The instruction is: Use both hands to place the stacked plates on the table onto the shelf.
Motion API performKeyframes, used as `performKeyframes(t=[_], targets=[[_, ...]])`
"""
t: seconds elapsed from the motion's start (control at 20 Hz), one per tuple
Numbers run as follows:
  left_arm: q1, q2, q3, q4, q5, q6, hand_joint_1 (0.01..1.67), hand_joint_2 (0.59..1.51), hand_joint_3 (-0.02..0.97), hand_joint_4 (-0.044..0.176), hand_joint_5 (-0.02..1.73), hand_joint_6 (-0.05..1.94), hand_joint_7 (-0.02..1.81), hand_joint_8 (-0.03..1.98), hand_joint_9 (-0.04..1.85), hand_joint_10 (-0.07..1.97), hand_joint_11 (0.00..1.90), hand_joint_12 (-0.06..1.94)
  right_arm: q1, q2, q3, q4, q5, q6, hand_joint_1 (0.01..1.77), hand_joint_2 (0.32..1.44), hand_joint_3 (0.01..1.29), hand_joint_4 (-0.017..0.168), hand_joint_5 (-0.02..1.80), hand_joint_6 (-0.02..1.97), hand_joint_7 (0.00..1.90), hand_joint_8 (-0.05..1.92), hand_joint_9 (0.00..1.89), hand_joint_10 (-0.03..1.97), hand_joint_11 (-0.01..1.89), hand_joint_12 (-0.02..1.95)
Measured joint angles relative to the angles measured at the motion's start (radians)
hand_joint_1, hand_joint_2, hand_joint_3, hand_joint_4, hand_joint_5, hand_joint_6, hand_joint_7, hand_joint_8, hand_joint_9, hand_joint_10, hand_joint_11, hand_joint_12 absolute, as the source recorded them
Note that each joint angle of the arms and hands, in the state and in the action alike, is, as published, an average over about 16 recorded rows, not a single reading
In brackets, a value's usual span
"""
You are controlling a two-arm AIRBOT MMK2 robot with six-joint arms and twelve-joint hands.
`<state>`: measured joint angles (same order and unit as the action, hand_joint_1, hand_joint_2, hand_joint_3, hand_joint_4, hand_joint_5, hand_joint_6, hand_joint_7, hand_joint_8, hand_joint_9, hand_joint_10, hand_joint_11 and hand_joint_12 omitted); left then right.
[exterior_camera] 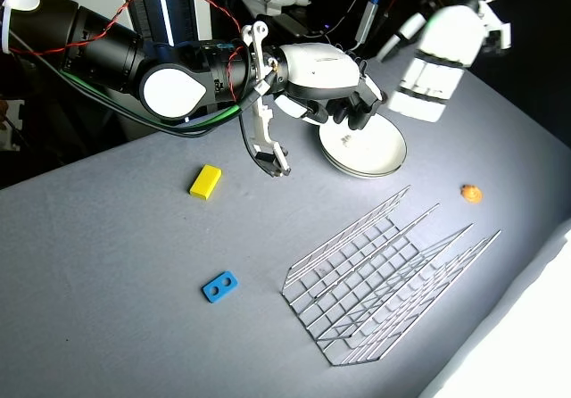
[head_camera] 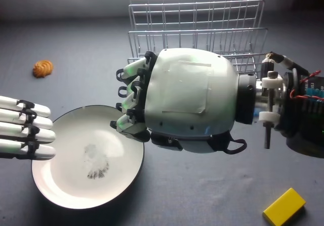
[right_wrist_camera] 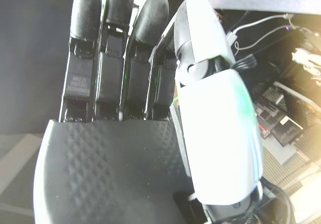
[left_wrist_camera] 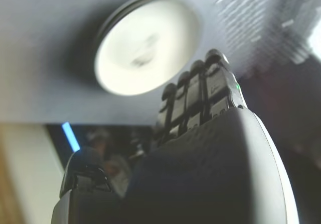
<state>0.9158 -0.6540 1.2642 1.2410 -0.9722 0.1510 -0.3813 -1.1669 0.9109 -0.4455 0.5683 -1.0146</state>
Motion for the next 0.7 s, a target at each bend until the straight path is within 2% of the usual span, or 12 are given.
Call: performKeyframes(t=[0.15,0.25,0.55,0.7], targets=[[0.031,-0.014,-0.003,0.041,-0.032,-0.001,0.02,1.135,0.020,0.003,0.02,0.02,0.01,0.00,0.02,0.01,0.01,0.01,-0.002,0.024,-0.013,0.000,-0.004,0.016,1.11,1.08,0.01,0.014,0.69,0.70,0.73,0.57,0.70,0.32,0.40,1.07],[0.047,-0.026,-0.006,0.057,-0.035,-0.001,0.02,1.136,0.020,0.003,0.02,0.02,0.01,0.00,0.02,0.01,0.01,0.01,-0.005,0.043,-0.022,-0.003,-0.008,0.033,1.08,1.06,0.01,0.010,0.57,0.57,0.61,0.44,0.59,0.25,0.33,0.91],[0.072,-0.066,-0.007,0.070,0.012,-0.001,0.02,1.140,0.020,0.003,0.02,0.02,0.01,0.00,0.02,0.01,0.02,0.01,-0.017,0.097,-0.047,-0.019,-0.016,0.094,1.00,0.99,0.01,-0.002,0.24,0.17,0.25,0.07,0.23,0.06,0.10,0.44],[0.089,-0.082,0.002,0.071,0.036,0.000,0.02,1.142,0.020,0.003,0.02,0.02,0.01,0.00,0.02,0.01,0.02,0.01,-0.023,0.116,-0.055,-0.028,-0.017,0.123,0.99,0.95,0.01,-0.003,0.10,0.03,0.10,0.01,0.09,0.00,0.02,0.21]])
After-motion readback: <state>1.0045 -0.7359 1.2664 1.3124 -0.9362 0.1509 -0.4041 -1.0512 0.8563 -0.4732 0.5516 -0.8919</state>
